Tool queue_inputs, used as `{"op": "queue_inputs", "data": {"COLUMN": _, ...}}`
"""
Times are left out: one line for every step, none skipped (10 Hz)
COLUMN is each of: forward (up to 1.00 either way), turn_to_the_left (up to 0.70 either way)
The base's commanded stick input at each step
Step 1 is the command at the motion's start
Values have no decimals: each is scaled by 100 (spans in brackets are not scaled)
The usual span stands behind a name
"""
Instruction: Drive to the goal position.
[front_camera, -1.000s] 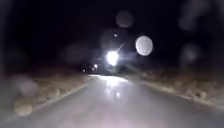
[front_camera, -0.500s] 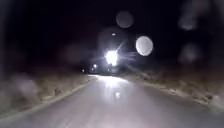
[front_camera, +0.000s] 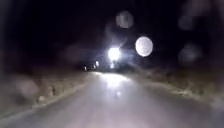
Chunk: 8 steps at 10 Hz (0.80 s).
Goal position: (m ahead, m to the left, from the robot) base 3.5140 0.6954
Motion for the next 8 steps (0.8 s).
{"op": "queue_inputs", "data": {"forward": 100, "turn_to_the_left": 9}}
{"op": "queue_inputs", "data": {"forward": 100, "turn_to_the_left": 14}}
{"op": "queue_inputs", "data": {"forward": 100, "turn_to_the_left": 20}}
{"op": "queue_inputs", "data": {"forward": 100, "turn_to_the_left": 20}}
{"op": "queue_inputs", "data": {"forward": 100, "turn_to_the_left": 17}}
{"op": "queue_inputs", "data": {"forward": 100, "turn_to_the_left": 15}}
{"op": "queue_inputs", "data": {"forward": 100, "turn_to_the_left": 10}}
{"op": "queue_inputs", "data": {"forward": 100, "turn_to_the_left": 5}}
